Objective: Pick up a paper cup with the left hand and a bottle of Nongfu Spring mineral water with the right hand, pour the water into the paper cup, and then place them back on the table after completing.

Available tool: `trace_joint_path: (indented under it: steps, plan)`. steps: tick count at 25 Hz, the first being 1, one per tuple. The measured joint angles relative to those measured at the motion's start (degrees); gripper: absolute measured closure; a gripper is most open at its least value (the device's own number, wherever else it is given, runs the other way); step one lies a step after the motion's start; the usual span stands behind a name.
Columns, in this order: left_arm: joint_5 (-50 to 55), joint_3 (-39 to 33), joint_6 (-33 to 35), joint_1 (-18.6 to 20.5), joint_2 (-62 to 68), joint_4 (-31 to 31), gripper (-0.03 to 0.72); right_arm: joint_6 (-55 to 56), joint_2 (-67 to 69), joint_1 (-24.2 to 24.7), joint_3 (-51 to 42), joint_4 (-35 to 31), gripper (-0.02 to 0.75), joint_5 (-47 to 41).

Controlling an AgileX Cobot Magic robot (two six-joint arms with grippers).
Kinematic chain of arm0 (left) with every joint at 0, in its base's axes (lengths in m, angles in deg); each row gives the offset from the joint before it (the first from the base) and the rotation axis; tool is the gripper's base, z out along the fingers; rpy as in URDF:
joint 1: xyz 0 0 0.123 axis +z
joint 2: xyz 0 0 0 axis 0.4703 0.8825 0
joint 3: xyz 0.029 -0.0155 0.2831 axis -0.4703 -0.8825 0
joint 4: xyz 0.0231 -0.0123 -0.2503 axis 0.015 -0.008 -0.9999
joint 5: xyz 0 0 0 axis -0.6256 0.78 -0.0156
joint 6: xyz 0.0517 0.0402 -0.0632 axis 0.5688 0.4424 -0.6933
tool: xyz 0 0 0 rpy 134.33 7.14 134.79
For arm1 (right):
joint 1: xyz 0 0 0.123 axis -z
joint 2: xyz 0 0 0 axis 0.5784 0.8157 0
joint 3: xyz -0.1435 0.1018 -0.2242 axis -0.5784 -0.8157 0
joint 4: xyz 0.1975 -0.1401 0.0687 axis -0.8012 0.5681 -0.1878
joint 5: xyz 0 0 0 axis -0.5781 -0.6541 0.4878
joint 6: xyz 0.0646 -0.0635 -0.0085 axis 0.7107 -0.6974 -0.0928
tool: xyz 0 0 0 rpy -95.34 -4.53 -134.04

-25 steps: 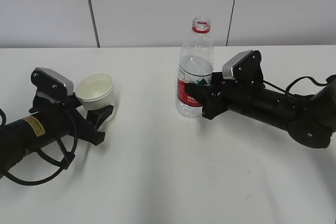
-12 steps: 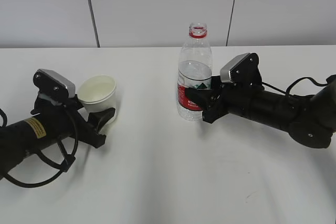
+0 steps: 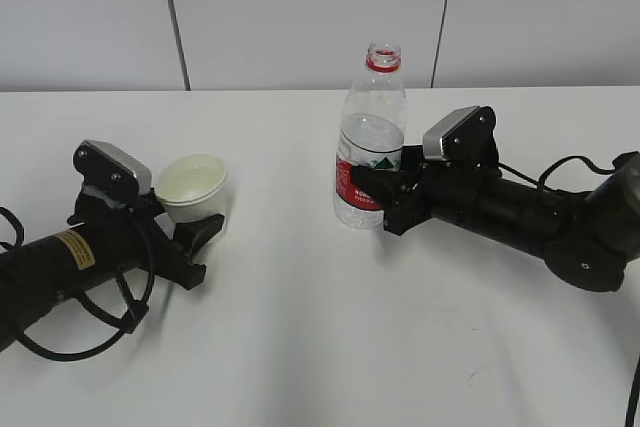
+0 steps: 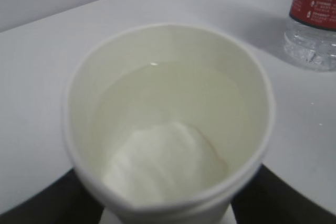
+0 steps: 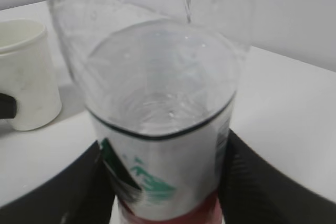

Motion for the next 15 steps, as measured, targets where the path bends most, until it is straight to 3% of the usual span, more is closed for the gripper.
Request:
trace_joint_path:
  steps: [15]
  plan:
    - [-1.3,0.6,0.0,-0.3,1.4,0.5,0.26,0.0,0.2,0.0,0.0,-2.1,0.342,0.4]
